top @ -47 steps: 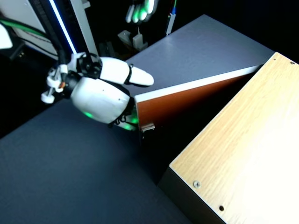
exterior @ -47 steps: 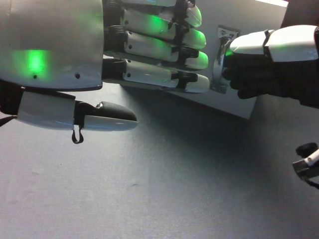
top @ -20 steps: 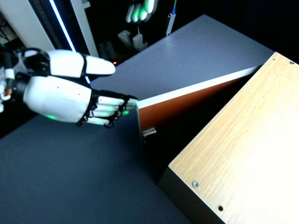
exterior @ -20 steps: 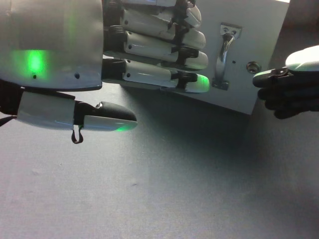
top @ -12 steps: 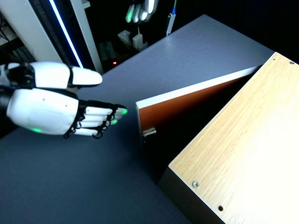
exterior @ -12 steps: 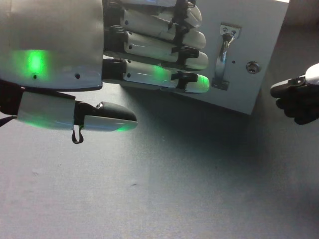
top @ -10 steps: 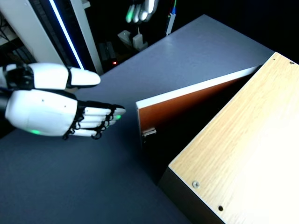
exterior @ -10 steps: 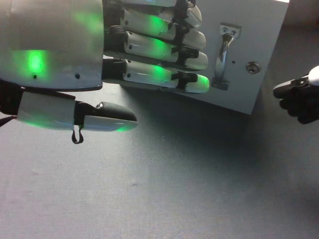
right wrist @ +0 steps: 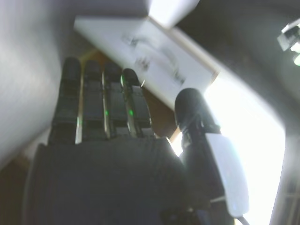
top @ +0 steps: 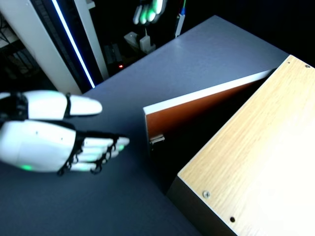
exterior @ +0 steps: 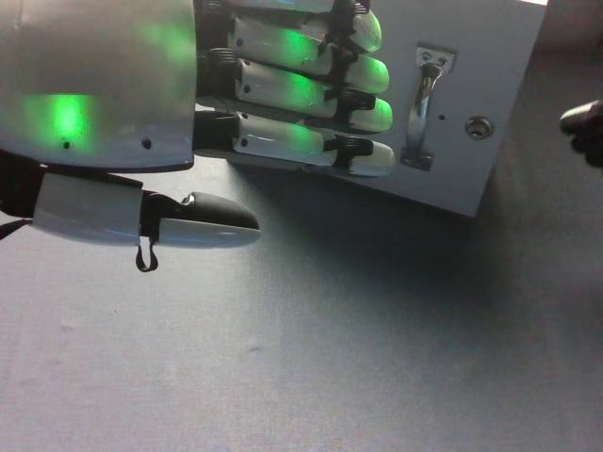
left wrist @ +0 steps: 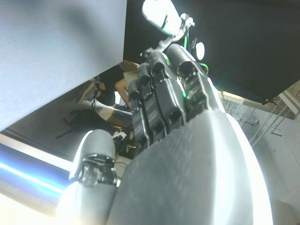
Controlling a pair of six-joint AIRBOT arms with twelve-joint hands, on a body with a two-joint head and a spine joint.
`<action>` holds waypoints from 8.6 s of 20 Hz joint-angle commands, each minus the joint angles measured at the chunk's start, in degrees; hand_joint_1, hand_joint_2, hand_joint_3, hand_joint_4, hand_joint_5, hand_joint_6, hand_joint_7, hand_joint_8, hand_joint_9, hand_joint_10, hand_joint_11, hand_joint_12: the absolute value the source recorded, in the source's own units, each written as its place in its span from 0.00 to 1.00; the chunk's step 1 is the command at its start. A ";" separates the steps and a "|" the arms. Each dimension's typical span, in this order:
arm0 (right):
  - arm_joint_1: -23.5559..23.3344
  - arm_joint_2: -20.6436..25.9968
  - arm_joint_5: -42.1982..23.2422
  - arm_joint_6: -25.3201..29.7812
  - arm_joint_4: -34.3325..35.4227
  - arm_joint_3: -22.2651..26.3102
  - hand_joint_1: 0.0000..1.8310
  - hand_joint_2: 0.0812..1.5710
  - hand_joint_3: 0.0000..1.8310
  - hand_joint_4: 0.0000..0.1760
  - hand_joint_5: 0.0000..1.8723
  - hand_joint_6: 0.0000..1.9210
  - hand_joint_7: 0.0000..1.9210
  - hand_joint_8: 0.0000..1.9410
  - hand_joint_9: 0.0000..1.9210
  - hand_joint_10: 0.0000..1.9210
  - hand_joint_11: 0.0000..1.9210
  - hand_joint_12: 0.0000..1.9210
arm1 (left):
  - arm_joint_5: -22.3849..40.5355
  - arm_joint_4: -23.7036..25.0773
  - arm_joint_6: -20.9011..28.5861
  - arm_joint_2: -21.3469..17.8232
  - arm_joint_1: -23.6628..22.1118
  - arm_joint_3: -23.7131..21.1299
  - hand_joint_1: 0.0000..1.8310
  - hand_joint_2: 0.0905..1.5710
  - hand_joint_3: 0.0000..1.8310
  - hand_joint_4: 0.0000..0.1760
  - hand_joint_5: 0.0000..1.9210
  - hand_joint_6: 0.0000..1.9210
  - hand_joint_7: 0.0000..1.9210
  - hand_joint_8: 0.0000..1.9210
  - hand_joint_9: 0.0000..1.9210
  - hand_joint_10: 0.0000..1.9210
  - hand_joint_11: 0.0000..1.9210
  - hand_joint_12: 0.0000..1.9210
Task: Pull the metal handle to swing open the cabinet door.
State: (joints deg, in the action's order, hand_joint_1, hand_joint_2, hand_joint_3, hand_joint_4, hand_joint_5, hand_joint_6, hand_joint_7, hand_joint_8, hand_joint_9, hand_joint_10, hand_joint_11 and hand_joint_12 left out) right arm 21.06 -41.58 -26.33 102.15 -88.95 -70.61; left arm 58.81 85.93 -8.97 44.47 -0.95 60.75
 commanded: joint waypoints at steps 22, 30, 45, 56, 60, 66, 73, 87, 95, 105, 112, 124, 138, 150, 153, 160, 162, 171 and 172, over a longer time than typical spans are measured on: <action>-0.49 -7.10 10.22 0.46 24.78 -2.39 0.00 1.00 0.02 0.00 0.12 0.00 0.12 0.00 0.11 0.00 0.00 0.35 | 1.42 -5.64 -0.44 -0.42 -0.71 0.09 0.00 1.00 0.05 0.00 0.21 0.00 0.22 0.00 0.21 0.00 0.05 0.39; -0.31 -10.77 10.46 0.46 27.55 -4.00 0.00 1.00 0.02 0.00 0.12 0.00 0.12 0.00 0.12 0.00 0.00 0.36 | 1.42 -5.64 -0.44 -0.42 -0.71 0.09 0.00 1.00 0.05 0.00 0.21 0.00 0.23 0.00 0.22 0.00 0.05 0.39; 1.28 -12.93 8.55 -4.02 27.71 -0.06 0.00 1.00 0.00 0.00 0.12 0.00 0.12 0.00 0.11 0.00 0.00 0.34 | 1.42 -5.64 -0.44 -0.42 -0.71 0.09 0.00 1.00 0.04 0.00 0.21 0.00 0.22 0.00 0.21 0.00 0.05 0.39; 0.08 -12.44 9.24 -6.96 20.40 5.94 0.00 1.00 0.01 0.00 0.12 0.00 0.12 0.00 0.11 0.00 0.00 0.33 | 1.42 -5.64 -0.44 -0.42 -0.71 0.09 0.00 1.00 0.04 0.00 0.20 0.00 0.22 0.00 0.21 0.00 0.05 0.39; -0.72 -12.36 10.15 -6.96 17.78 7.09 0.00 1.00 0.00 0.00 0.12 0.00 0.11 0.00 0.11 0.00 0.00 0.32 | 1.42 -5.64 -0.44 -0.42 -0.71 0.09 0.00 1.00 0.04 0.00 0.21 0.00 0.22 0.00 0.21 0.00 0.05 0.39; -2.34 -12.13 12.35 -6.95 12.38 9.12 0.00 1.00 0.01 0.00 0.12 0.00 0.12 0.00 0.11 0.00 0.00 0.33 | 1.42 -5.64 -0.44 -0.42 -0.71 0.09 0.00 1.00 0.04 0.00 0.21 0.00 0.22 0.00 0.21 0.00 0.05 0.39; -4.43 -13.61 14.96 -6.94 7.87 10.76 0.00 1.00 0.01 0.00 0.12 0.00 0.12 0.00 0.11 0.00 0.00 0.33 | 1.42 -5.64 -0.44 -0.42 -0.71 0.09 0.00 1.00 0.04 0.00 0.21 0.00 0.22 0.00 0.22 0.00 0.05 0.39; -5.58 -15.09 20.30 -6.92 5.81 16.06 0.00 1.00 0.01 0.00 0.12 0.00 0.12 0.00 0.11 0.00 0.00 0.33 | 1.42 -5.64 -0.44 -0.43 -0.71 0.09 0.00 1.00 0.04 0.00 0.20 0.00 0.22 0.00 0.21 0.00 0.04 0.40; -5.58 -17.27 22.24 -6.93 5.80 18.78 0.00 1.00 0.01 0.00 0.13 0.00 0.12 0.00 0.11 0.00 0.00 0.34 | 1.42 -5.64 -0.44 -0.43 -0.71 0.09 0.00 1.00 0.04 0.00 0.21 0.00 0.23 0.00 0.22 0.00 0.04 0.40; -5.58 -20.01 24.74 -6.94 4.91 21.37 0.00 1.00 0.01 0.00 0.12 0.00 0.12 0.00 0.11 0.00 0.00 0.33 | 1.42 -5.64 -0.44 -0.43 -0.71 0.09 0.00 1.00 0.04 0.00 0.21 0.00 0.23 0.00 0.22 0.00 0.04 0.41; -5.68 -22.68 26.58 -6.94 4.91 22.04 0.00 1.00 0.01 0.00 0.13 0.00 0.13 0.00 0.11 0.00 0.00 0.33 | 1.42 -5.64 -0.44 -0.43 -0.71 0.09 0.00 1.00 0.04 0.00 0.21 0.00 0.23 0.00 0.22 0.00 0.04 0.41; -6.21 -26.79 29.87 -6.95 4.90 21.58 0.00 1.00 0.01 0.00 0.12 0.00 0.12 0.00 0.11 0.00 0.00 0.34 | 1.42 -5.64 -0.44 -0.43 -0.71 0.09 0.00 1.00 0.04 0.00 0.21 0.00 0.23 0.00 0.22 0.00 0.04 0.41; -5.56 -20.85 28.28 -6.95 4.07 20.53 0.00 1.00 0.01 0.00 0.12 0.00 0.12 0.00 0.12 0.00 0.00 0.34 | 1.42 -5.64 -0.44 -0.43 -0.71 0.09 0.00 1.00 0.04 0.00 0.21 0.00 0.23 0.00 0.22 0.00 0.04 0.40; -5.57 -16.04 26.01 -6.93 -13.90 17.75 0.00 1.00 0.00 0.00 0.13 0.00 0.13 0.00 0.12 0.00 0.00 0.34 | 1.42 -5.64 -0.44 -0.43 -0.71 0.09 0.00 1.00 0.04 0.00 0.21 0.00 0.23 0.00 0.22 0.00 0.04 0.41; -5.57 -15.67 23.22 -6.93 -16.35 15.94 0.00 1.00 0.01 0.00 0.13 0.00 0.12 0.00 0.11 0.00 0.00 0.34 | 1.42 -5.64 -0.44 -0.43 -0.71 0.09 0.00 1.00 0.04 0.00 0.21 0.00 0.23 0.00 0.22 0.00 0.04 0.41; -7.19 -14.83 17.62 -6.92 -15.89 12.87 0.00 1.00 0.01 0.00 0.13 0.00 0.12 0.00 0.12 0.00 0.00 0.35 | 1.42 -5.64 -0.44 -0.43 -0.71 0.09 0.00 1.00 0.04 0.00 0.21 0.00 0.22 0.00 0.20 0.00 0.04 0.42; -7.19 -14.81 15.21 -6.92 -14.08 12.06 0.00 1.00 0.01 0.00 0.13 0.00 0.13 0.00 0.12 0.00 0.00 0.36 | 1.42 -5.64 -0.44 -0.43 -0.71 0.09 0.00 1.00 0.04 0.00 0.21 0.00 0.22 0.00 0.20 0.00 0.04 0.42; -7.54 -12.45 -0.40 -7.77 -8.48 8.11 0.00 1.00 0.01 0.00 0.13 0.00 0.13 0.00 0.12 0.00 0.00 0.36 | 1.42 -5.64 -0.44 -0.43 -0.71 0.09 0.00 1.00 0.04 0.00 0.21 0.00 0.22 0.00 0.21 0.00 0.05 0.39; -7.92 -12.14 -3.34 -7.77 -8.48 7.43 0.00 1.00 0.01 0.00 0.13 0.00 0.13 0.00 0.12 0.00 0.00 0.37 | 1.42 -5.64 -0.44 -0.43 -0.71 0.09 0.00 1.00 0.04 0.00 0.21 0.00 0.22 0.00 0.21 0.00 0.04 0.39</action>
State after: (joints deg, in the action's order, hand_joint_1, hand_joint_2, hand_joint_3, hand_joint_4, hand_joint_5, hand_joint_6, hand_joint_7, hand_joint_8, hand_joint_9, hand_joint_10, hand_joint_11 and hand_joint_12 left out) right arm 14.13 -54.11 -27.00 94.15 -100.40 -63.09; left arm 58.83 85.93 -8.97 44.47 -0.97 60.75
